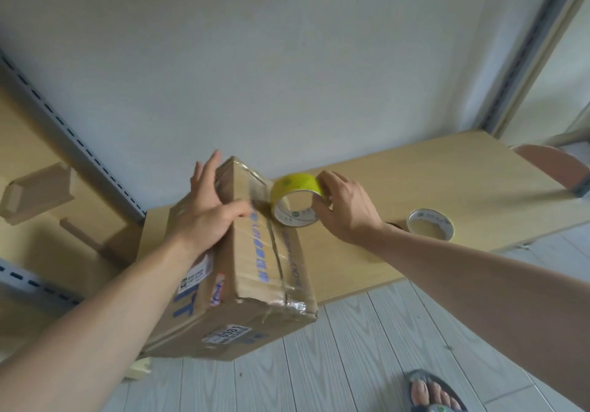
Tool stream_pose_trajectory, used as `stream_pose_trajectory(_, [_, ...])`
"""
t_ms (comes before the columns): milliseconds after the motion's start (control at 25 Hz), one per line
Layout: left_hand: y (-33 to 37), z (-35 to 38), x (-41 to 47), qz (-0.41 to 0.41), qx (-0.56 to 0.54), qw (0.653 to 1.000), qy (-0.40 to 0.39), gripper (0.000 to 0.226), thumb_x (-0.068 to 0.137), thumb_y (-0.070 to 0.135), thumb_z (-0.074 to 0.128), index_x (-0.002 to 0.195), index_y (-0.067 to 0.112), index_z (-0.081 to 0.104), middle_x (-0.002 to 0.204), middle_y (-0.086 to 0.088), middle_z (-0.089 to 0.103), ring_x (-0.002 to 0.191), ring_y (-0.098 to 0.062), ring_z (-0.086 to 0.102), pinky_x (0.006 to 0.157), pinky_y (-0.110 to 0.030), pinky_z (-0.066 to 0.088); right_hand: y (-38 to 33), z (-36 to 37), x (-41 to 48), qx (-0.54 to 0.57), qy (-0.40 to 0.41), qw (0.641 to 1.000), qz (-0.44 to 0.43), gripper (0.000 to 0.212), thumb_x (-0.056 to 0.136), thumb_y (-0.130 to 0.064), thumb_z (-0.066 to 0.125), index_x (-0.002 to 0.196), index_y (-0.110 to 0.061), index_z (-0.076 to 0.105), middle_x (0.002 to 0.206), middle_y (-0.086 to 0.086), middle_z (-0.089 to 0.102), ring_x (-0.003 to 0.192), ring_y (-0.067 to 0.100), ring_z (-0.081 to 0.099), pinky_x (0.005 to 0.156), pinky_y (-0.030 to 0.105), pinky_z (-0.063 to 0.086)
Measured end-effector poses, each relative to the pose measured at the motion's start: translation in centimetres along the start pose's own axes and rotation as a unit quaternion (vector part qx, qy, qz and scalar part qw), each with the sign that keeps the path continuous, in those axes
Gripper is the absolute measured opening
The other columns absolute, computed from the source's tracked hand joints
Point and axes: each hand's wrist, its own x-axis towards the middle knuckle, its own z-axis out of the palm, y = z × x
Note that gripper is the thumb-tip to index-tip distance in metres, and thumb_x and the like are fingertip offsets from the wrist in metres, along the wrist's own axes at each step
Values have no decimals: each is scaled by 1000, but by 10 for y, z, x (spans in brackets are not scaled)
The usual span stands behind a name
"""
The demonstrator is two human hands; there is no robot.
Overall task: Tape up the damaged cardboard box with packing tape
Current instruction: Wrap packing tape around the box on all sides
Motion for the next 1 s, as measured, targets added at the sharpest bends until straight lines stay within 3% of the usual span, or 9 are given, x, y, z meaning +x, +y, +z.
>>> stream_pose_trajectory(120, [-23, -37, -9, 27, -84, 996, 15, 120, 48, 40, 76, 157, 32, 26, 154, 16, 32, 132, 17, 33, 110, -6, 27, -46, 9, 23, 72, 39, 997, 6, 14, 80, -23, 51, 92, -14, 53, 84, 2, 56, 73, 27, 52, 63, 38, 43])
stream_pose_trajectory(200, [-33, -47, -12, 33, -139, 990, -1, 110, 56, 23, 75, 155, 27, 27, 138, 16, 43, 112, 22, 49, 93, 0, 36, -73, 13, 35, 118, 52, 992, 7, 18, 79, -16, 49, 97, -13, 52, 84, 3, 57, 74, 26, 51, 64, 34, 37])
stream_pose_trajectory(320, [-53, -41, -21, 26, -257, 965, -47, 94, 73, 0, 64, 155, 24, 25, 123, 10, 59, 101, 3, 64, 86, -17, 53, -99, 22, 44, 160, 31, 987, 10, 22, 79, -7, 47, 99, -16, 47, 80, 7, 62, 74, 27, 54, 62, 34, 38])
stream_pose_trajectory(440, [-75, -44, -25, -5, -248, 966, -79, 88, 78, 3, 56, 156, 26, 25, 129, 23, 62, 117, -3, 60, 102, -30, 49, -110, 34, 44, 155, 1, 988, 21, 23, 82, -1, 52, 96, -19, 46, 77, 0, 57, 70, 21, 51, 57, 25, 40])
stream_pose_trajectory(520, [-76, -59, -24, -3, -122, 989, -84, 95, 73, 24, 62, 159, 28, 20, 154, 17, 41, 143, -5, 39, 122, -42, 27, -116, 42, 43, 158, -14, 987, 18, 23, 83, -1, 54, 95, -20, 48, 74, -7, 54, 66, 8, 50, 53, 13, 36])
stream_pose_trajectory(560, [-75, -63, -20, 7, -18, 996, -86, 100, 70, 38, 61, 159, 29, 18, 167, 10, 21, 153, -7, 17, 127, -48, 11, -118, 45, 42, 159, -23, 987, 19, 23, 83, -2, 54, 95, -21, 48, 74, -10, 54, 67, 3, 52, 53, 10, 36])
stream_pose_trajectory(640, [-62, -60, -18, 27, 155, 983, -92, 97, 71, 48, 52, 159, 35, 14, 170, 9, -11, 153, -5, -16, 121, -55, -12, -121, 47, 41, 161, -34, 986, 27, 26, 83, -2, 55, 97, -22, 48, 76, -11, 55, 70, -1, 53, 53, 8, 37])
stream_pose_trajectory(840, [-42, -40, -18, 65, 229, 970, -51, 108, 69, 73, 39, 161, 30, 4, 170, 8, -6, 154, -9, -16, 119, -63, -5, -123, 31, 54, 137, -101, 985, 17, 34, 82, 2, 51, 104, -24, 50, 90, 0, 59, 80, 20, 54, 58, 18, 40])
stream_pose_trajectory(1000, [-48, -47, -14, 49, 281, 956, -69, 113, 66, 76, 31, 162, 25, -1, 169, 11, -13, 153, -8, -19, 121, -63, -2, -113, 1, 63, 49, -155, 986, -38, 38, 82, -1, 51, 110, -26, 47, 89, 5, 60, 74, 26, 54, 54, 29, 41])
